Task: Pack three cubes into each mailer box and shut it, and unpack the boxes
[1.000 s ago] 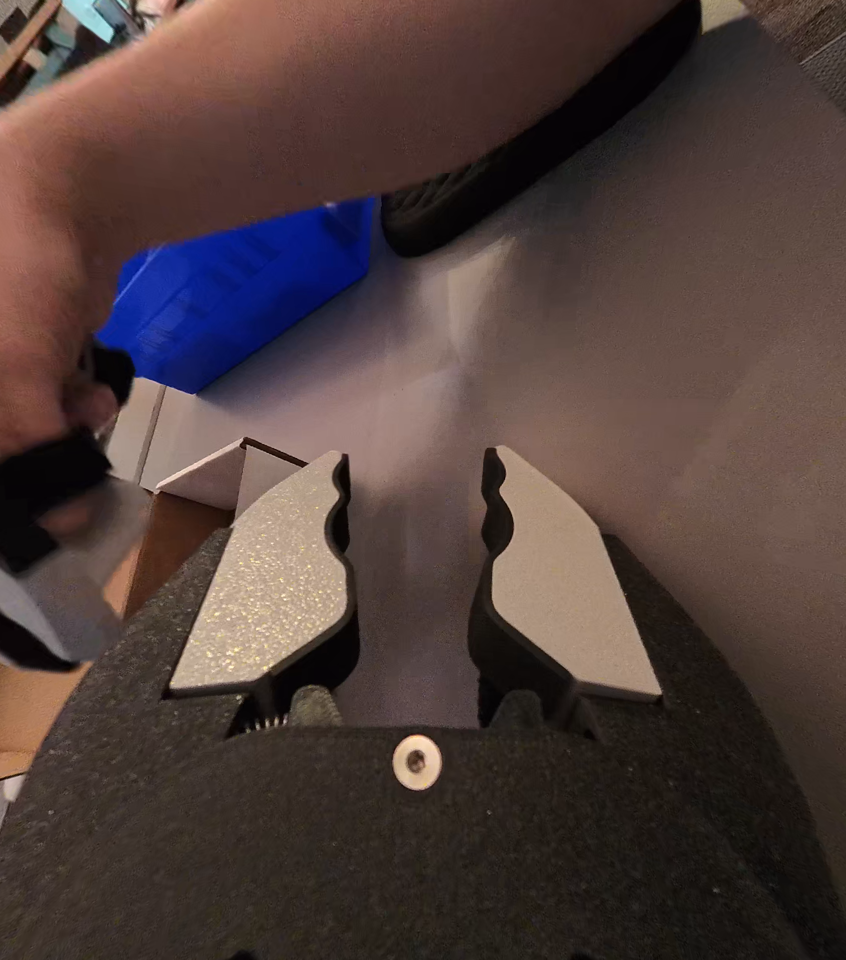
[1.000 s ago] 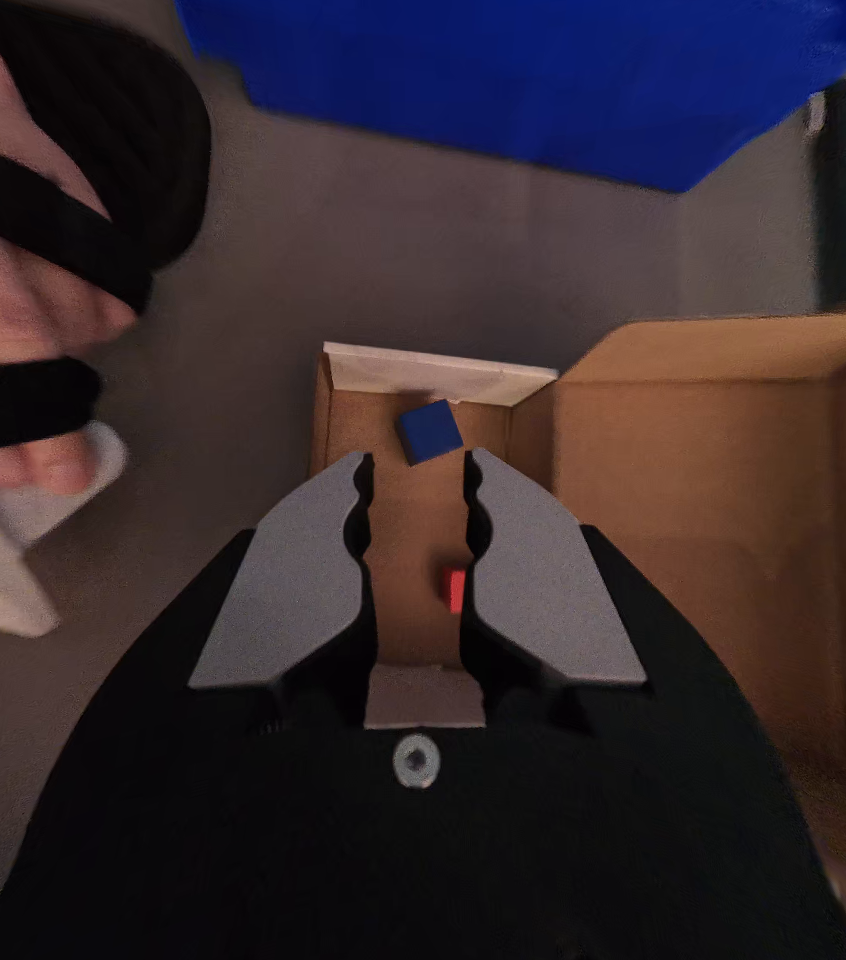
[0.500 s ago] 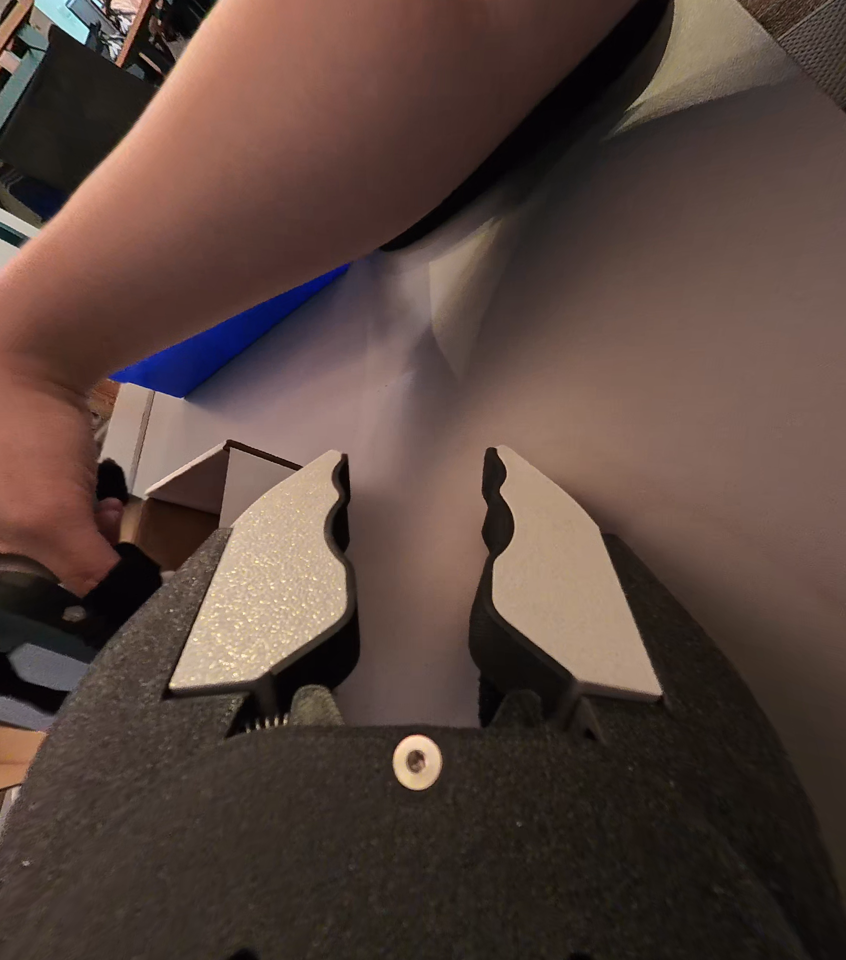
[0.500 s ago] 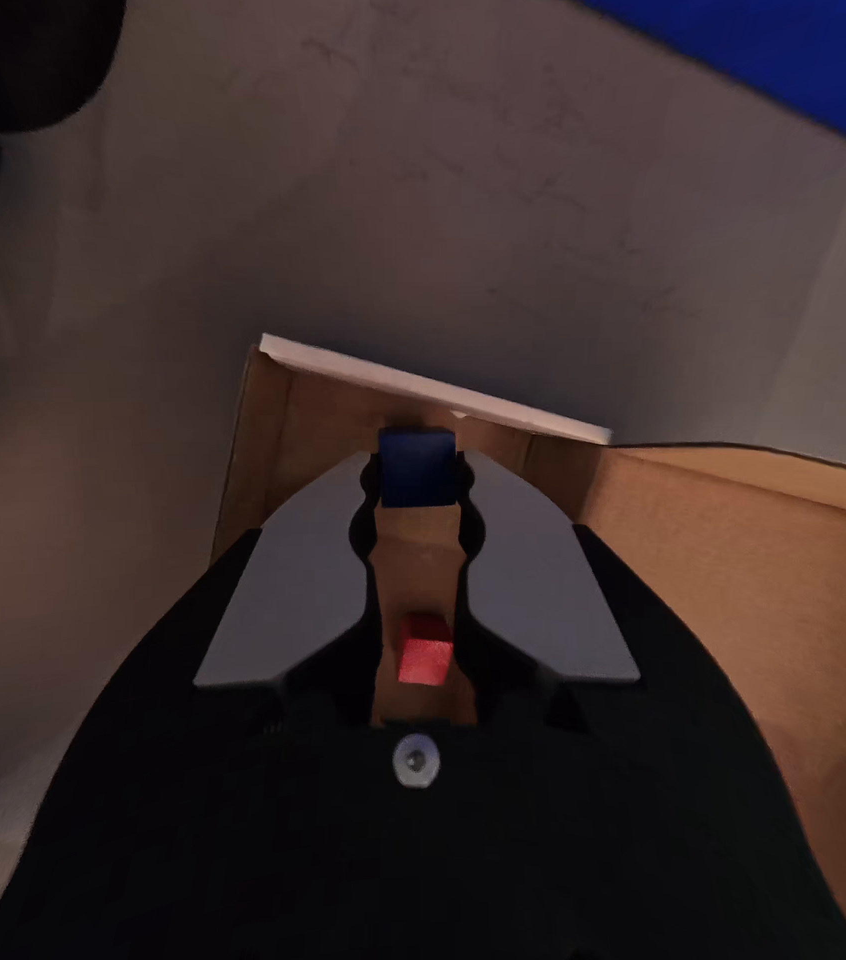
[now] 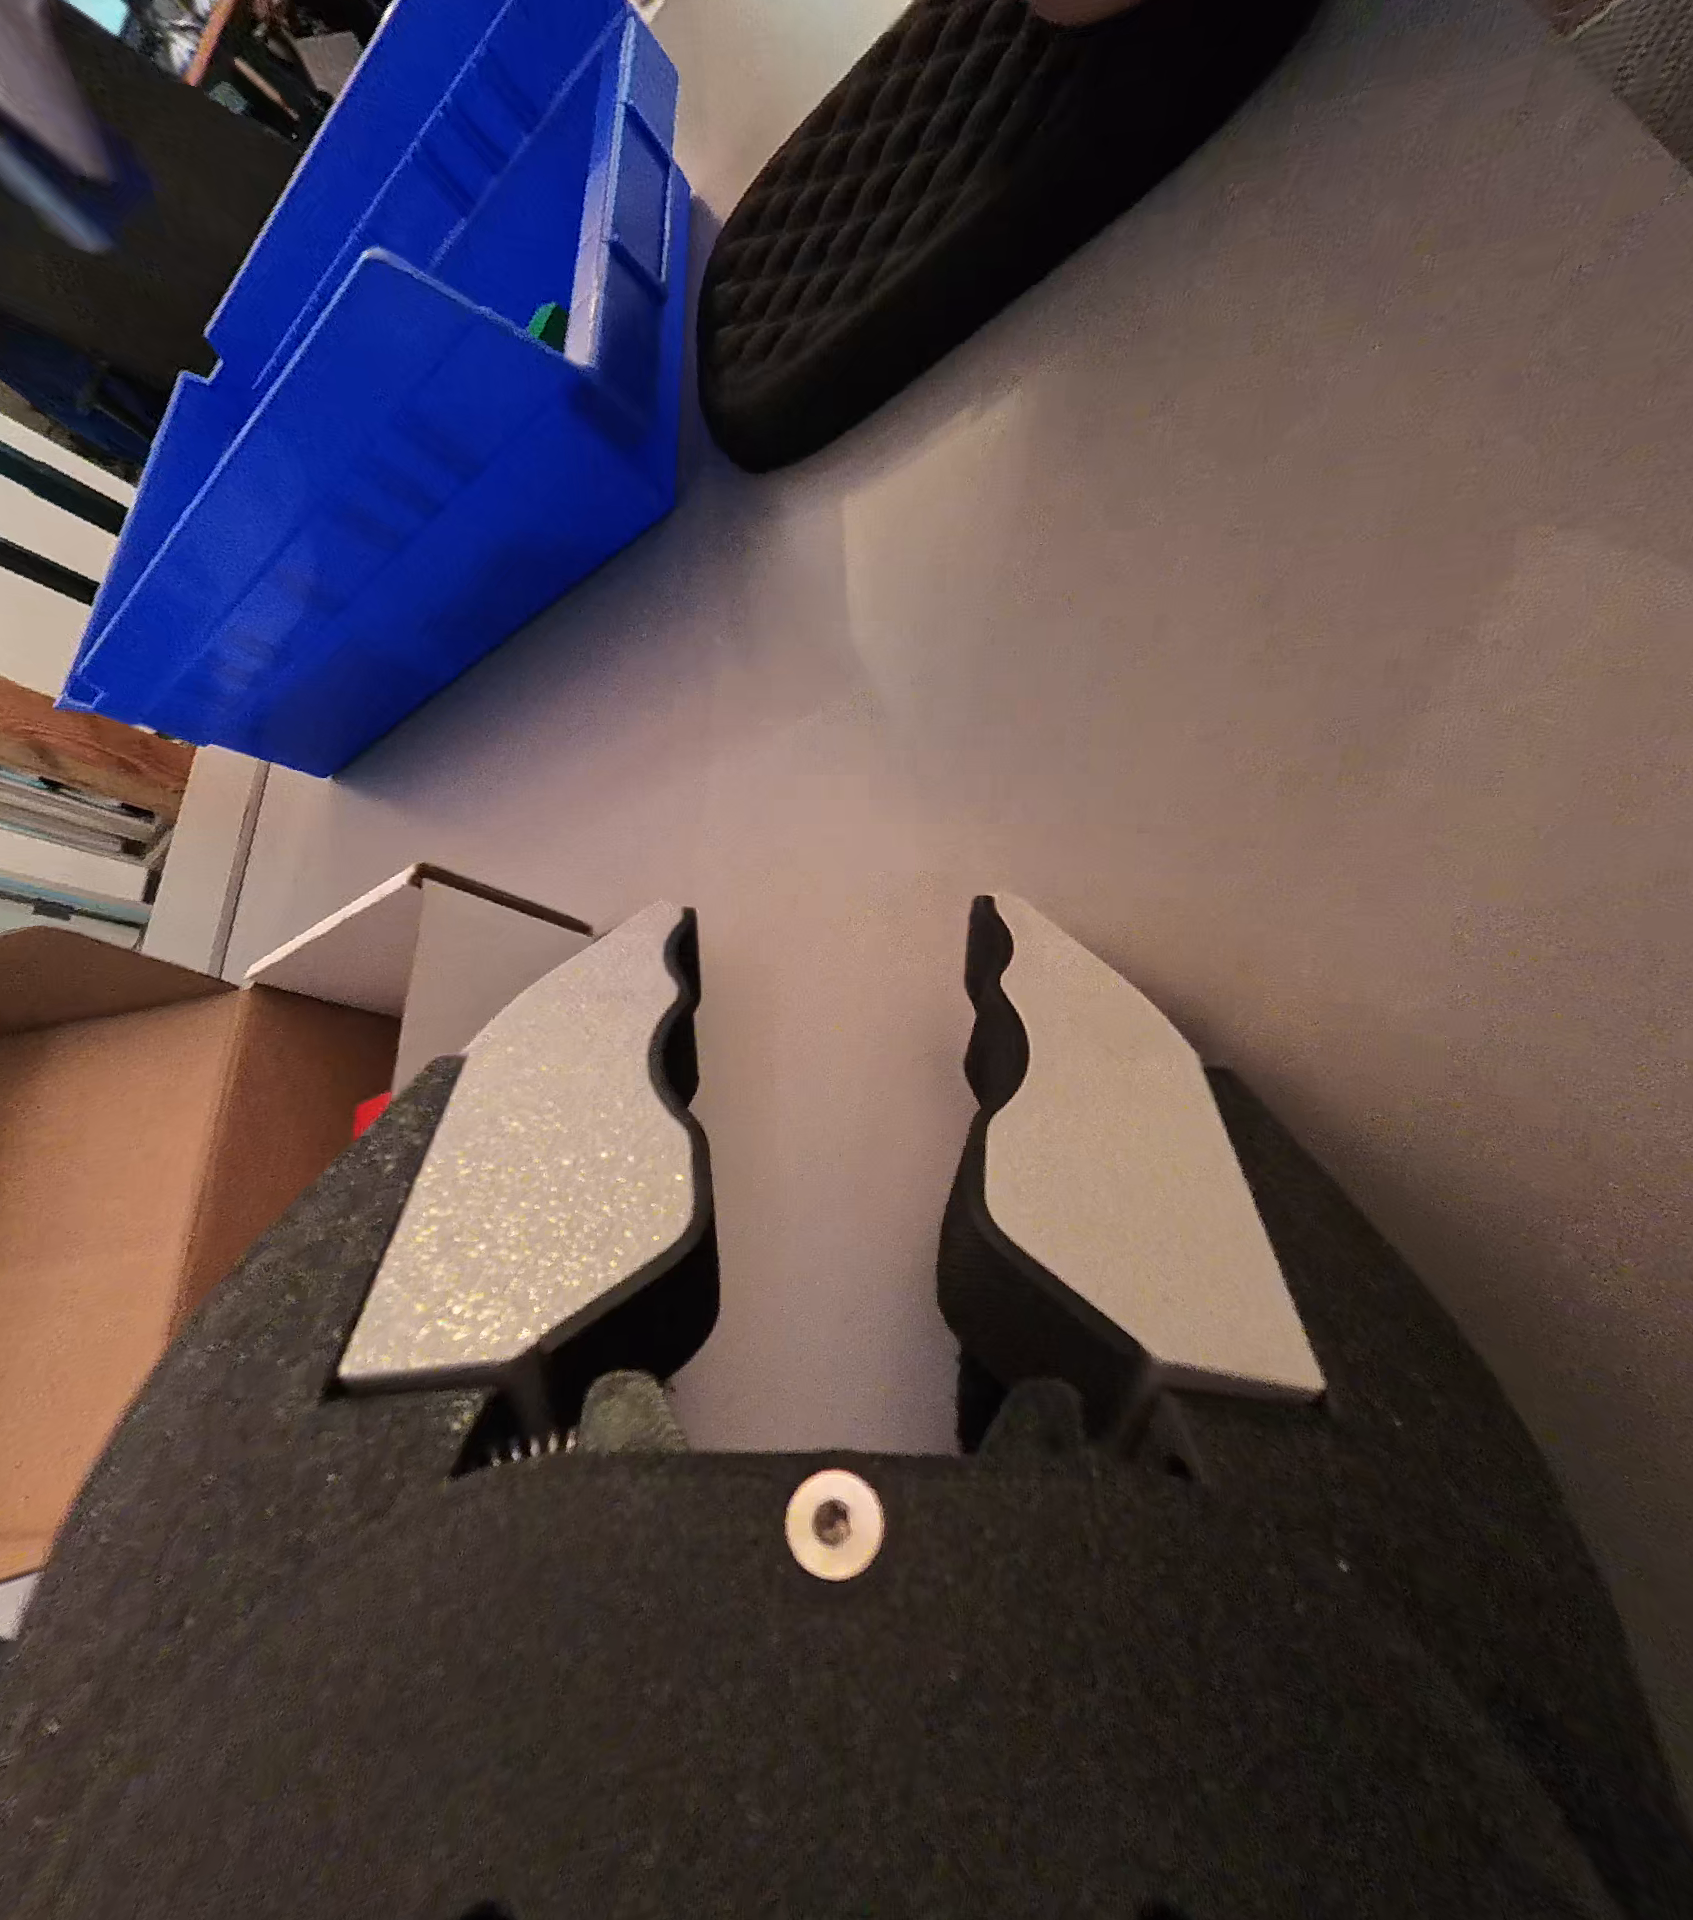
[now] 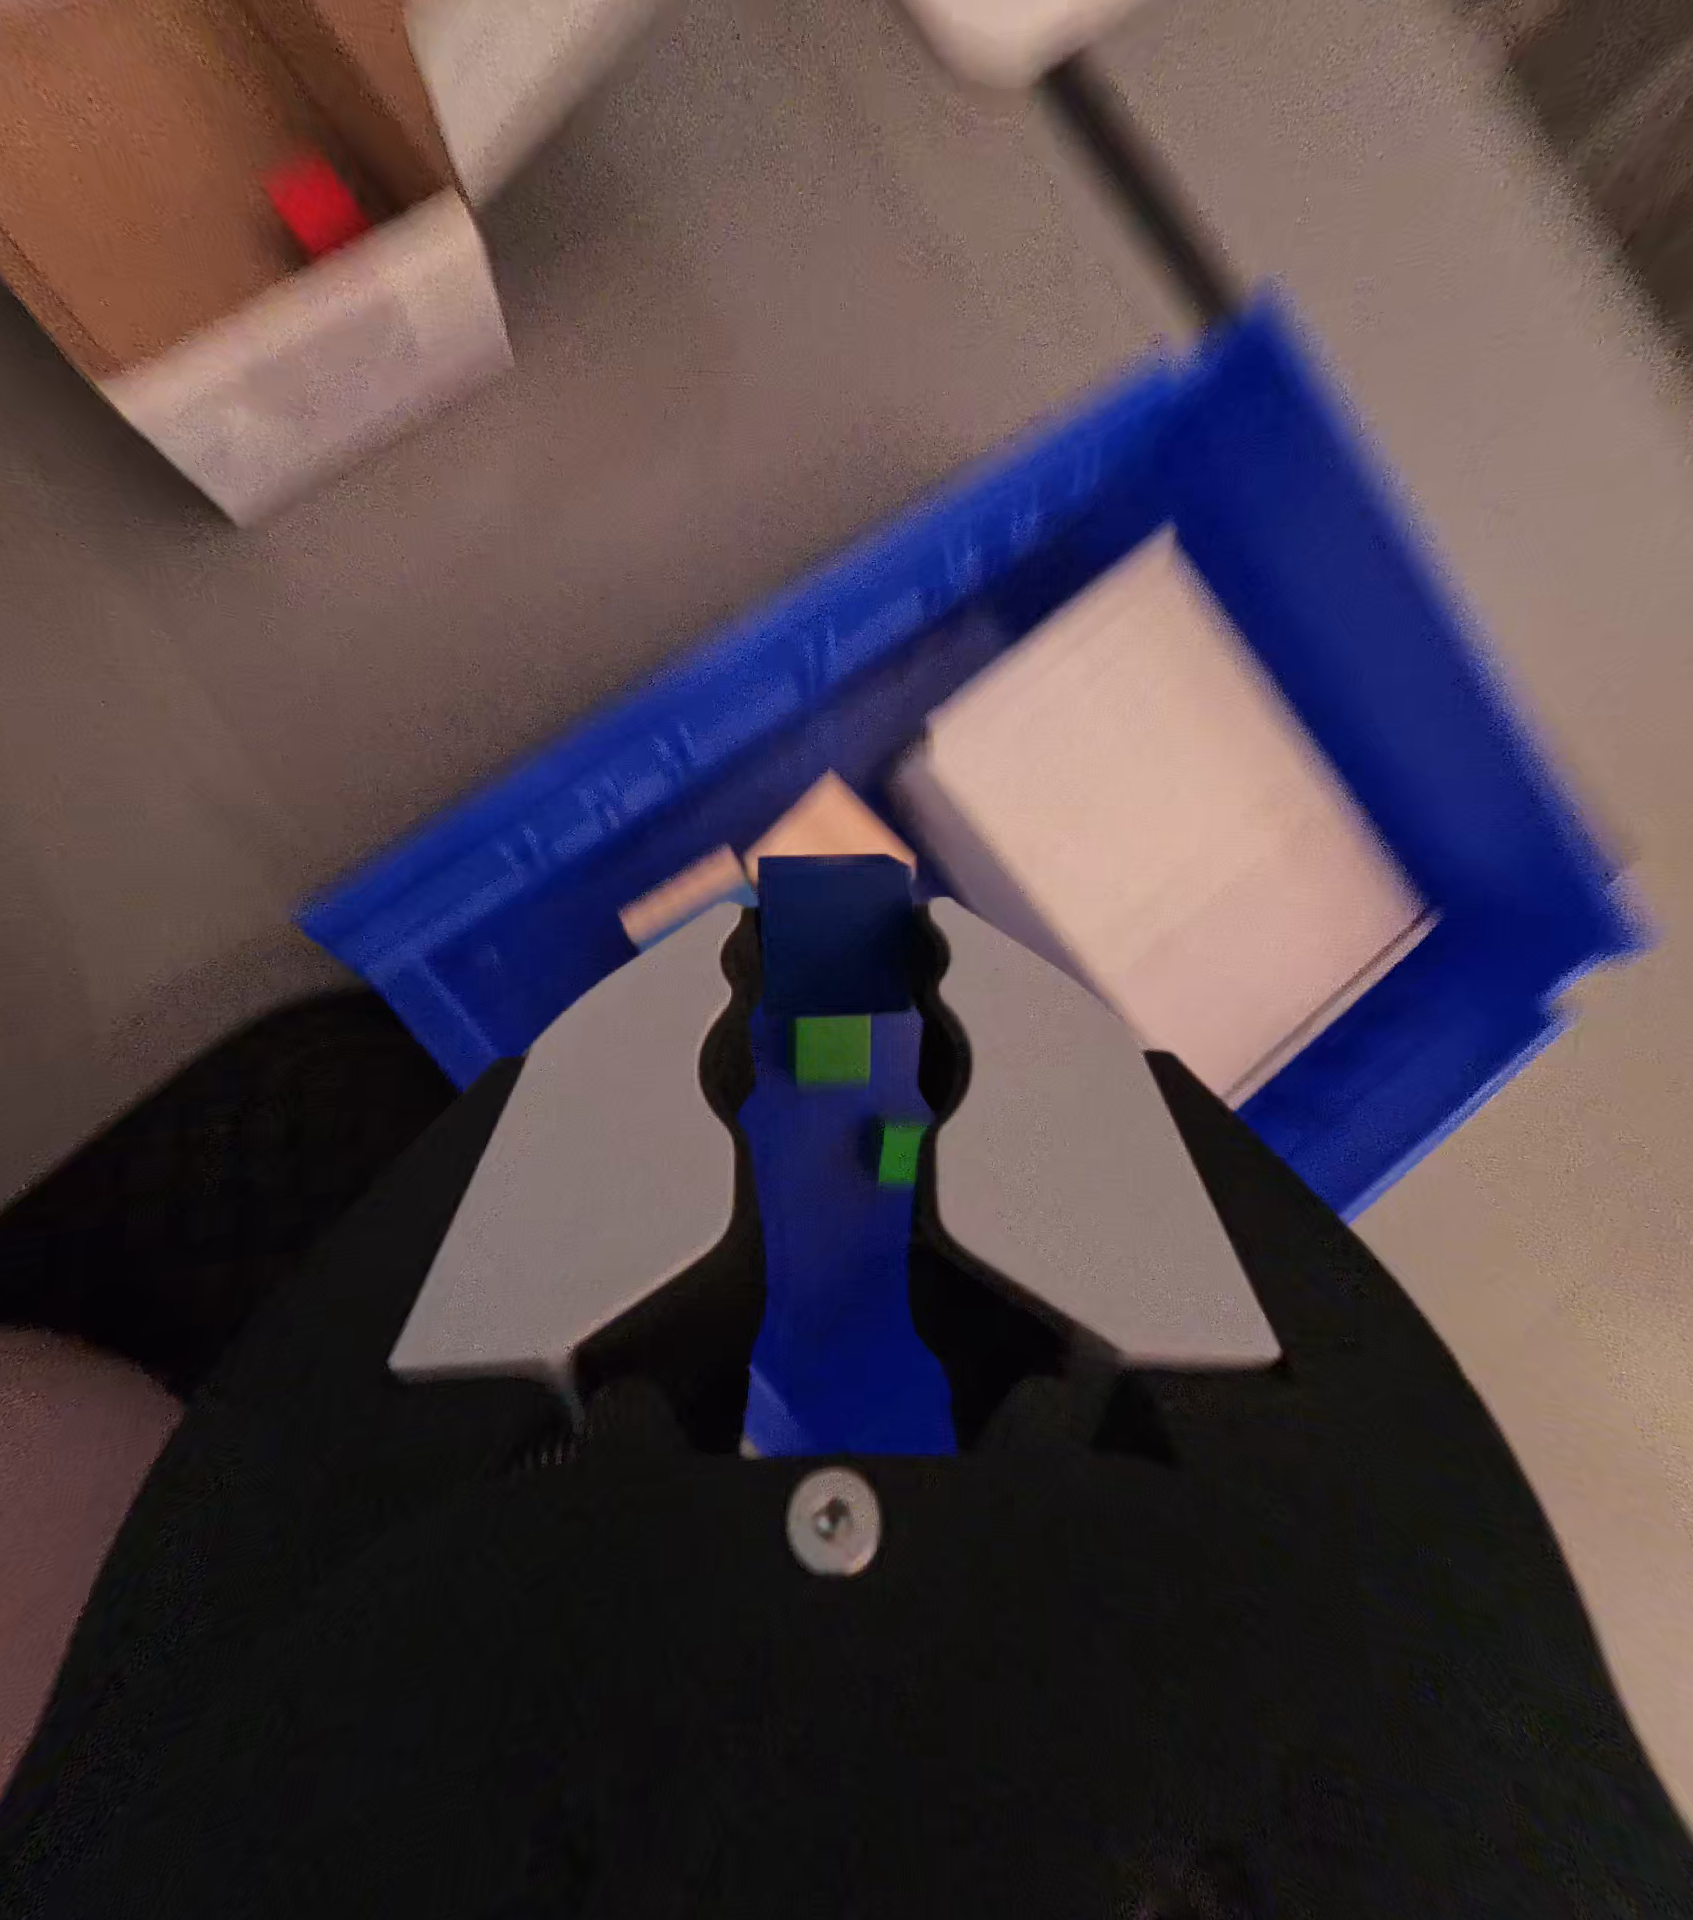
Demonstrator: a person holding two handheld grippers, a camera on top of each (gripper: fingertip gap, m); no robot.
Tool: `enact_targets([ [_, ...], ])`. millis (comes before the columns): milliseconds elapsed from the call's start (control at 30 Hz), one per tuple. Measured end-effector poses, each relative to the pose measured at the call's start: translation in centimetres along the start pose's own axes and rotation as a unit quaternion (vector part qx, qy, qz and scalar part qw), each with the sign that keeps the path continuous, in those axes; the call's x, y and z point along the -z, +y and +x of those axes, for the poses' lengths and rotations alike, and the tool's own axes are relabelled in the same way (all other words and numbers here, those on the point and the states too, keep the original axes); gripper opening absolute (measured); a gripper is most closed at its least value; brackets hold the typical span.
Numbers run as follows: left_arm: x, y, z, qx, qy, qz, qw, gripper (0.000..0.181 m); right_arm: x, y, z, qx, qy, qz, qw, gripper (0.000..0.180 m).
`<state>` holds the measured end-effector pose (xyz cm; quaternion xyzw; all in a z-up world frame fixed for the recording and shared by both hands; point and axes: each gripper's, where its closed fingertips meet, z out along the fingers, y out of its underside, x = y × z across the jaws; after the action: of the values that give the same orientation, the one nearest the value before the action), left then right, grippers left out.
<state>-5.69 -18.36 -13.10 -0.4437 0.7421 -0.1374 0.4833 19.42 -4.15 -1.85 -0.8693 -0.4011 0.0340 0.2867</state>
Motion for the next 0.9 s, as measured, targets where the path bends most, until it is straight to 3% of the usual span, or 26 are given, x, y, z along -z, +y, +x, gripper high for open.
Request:
enact_targets([
  [33,-0.1,0.0,0.2,-0.003,0.004,-0.001,1.000,0.049,-1.2,2.4,1.0,-0.033,-0.018,-0.022,0.999,0.030],
  [200,-0.2,0.5,0.3,-0.006,0.004,-0.012,1.000,0.050,-5.2,6.9,3.0,-0.166,-0.084,-0.066,0.980,0.030],
  [533,-0.2,0.6,0.3,-0.001,0.008,-0.013,1.000,0.050,-9.6,8.2,2.9,-0.098,-0.053,-0.173,0.978,0.031],
  [900,0.0,0.5,0.0,-0.004,0.001,-0.013,1.000,0.050,-9.9,8.0,3.4,-0.114,-0.039,-0.165,0.979,0.032],
])
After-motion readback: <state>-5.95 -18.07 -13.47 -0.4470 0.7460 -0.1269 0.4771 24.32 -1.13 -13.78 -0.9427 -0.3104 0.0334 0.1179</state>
